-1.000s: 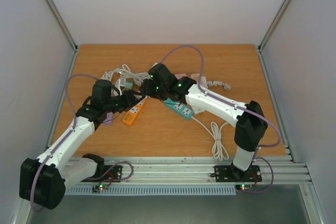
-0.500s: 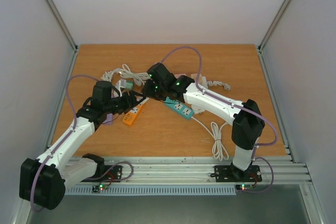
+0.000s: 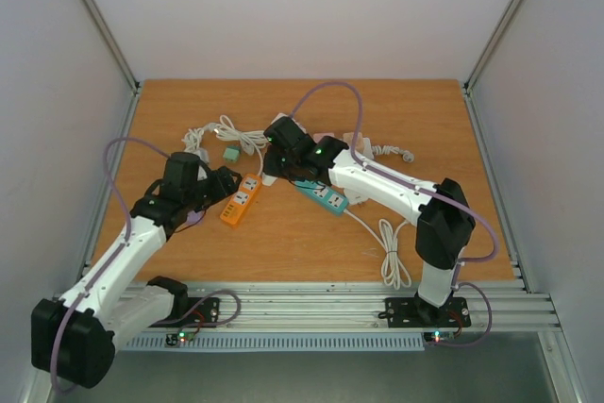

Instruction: Insert the plug

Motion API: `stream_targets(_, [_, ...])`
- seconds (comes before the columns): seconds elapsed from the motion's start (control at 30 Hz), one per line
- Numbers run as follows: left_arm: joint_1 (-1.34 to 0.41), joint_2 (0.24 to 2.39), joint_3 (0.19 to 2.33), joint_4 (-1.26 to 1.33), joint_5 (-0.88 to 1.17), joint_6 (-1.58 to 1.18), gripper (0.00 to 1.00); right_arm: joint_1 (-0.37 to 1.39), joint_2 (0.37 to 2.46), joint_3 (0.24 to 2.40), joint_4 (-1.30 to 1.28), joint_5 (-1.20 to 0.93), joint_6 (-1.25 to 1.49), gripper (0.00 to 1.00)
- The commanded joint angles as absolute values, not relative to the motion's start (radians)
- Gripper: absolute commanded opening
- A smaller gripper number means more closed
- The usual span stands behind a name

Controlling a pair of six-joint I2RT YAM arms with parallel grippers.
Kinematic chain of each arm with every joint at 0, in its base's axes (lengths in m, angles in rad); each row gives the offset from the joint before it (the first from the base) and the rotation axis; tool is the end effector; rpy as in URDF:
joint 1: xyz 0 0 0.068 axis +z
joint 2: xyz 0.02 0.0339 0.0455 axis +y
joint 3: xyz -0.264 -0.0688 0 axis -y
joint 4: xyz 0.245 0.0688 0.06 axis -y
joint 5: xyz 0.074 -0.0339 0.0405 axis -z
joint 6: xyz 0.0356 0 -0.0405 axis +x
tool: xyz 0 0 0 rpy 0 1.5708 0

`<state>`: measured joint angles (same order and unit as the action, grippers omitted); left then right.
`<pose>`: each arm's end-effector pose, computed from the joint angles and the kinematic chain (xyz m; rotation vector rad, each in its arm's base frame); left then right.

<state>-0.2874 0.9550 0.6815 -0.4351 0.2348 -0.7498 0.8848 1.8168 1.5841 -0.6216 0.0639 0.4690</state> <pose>0.1914 -0.0652 0.2499 -0.4207 2.3521 -0.7883 0.2605 0.3146 0.2888 -0.4857 2.4472 0.5229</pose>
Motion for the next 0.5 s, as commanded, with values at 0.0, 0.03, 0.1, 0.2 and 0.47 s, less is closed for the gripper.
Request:
stream_targets(0.0, [-0.283, 1.048, 0.683, -0.461, 0.055, -0.73, 0.76, 0.893, 1.841, 1.606, -0.634, 0.138, 0.434, 0.05])
stream_targets(0.03, [-0.283, 1.077, 0.683, -0.454, 0.054, -0.731, 0.76, 0.893, 1.845, 1.607, -0.632, 0.138, 0.428, 0.05])
stream_targets(0.1, [-0.283, 1.139, 0.682, -0.435, 0.056, -0.733, 0.76, 0.897, 1.853, 1.608, -0.628, 0.137, 0.415, 0.05])
stream_targets(0.2, [-0.283, 1.23, 0.688, -0.419, 0.076, -0.745, 0.76, 0.899, 1.87, 1.614, -0.622, 0.125, 0.397, 0.05])
stream_targets(0.47, [-0.284, 1.334, 0.662, -0.346, 0.191, -0.753, 0.76, 0.911, 1.933, 1.653, -0.632, 0.138, 0.359, 0.03])
